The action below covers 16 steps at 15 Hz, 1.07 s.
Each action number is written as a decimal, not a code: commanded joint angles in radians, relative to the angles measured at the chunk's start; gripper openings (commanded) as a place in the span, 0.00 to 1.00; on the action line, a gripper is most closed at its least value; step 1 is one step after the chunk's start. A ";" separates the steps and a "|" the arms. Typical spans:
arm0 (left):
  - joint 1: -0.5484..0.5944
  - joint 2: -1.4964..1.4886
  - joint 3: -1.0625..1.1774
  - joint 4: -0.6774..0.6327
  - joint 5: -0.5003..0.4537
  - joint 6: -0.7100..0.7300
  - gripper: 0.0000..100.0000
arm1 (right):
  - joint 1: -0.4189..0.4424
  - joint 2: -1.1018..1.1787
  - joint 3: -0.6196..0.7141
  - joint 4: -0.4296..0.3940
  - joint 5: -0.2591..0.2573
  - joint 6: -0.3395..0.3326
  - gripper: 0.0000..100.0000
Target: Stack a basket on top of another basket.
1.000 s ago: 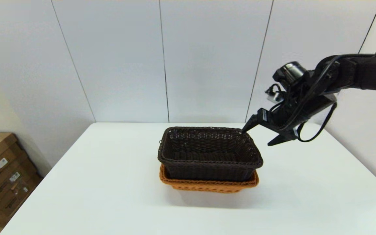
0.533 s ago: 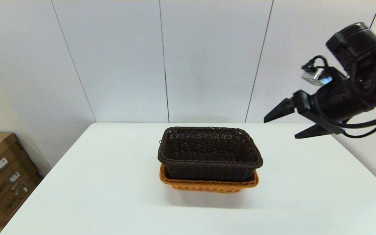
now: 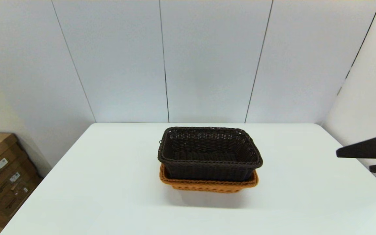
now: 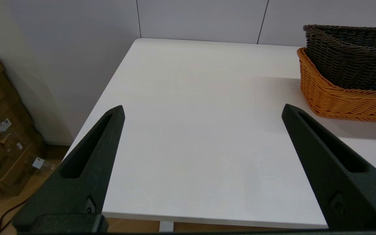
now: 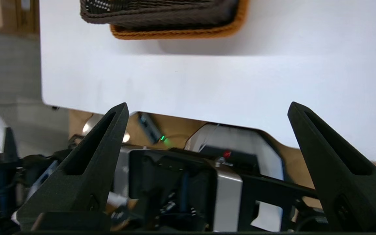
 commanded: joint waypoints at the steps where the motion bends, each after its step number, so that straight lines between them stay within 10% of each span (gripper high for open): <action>1: 0.000 -0.002 0.000 0.000 0.001 -0.002 1.00 | -0.001 -0.261 0.141 -0.008 -0.118 0.009 1.00; 7: 0.000 -0.002 0.000 0.000 0.001 -0.004 1.00 | -0.017 -0.567 0.309 -0.005 -0.290 0.011 1.00; 16: 0.000 -0.002 0.000 0.000 0.001 -0.004 1.00 | -0.213 -0.863 0.429 0.019 -0.288 -0.142 1.00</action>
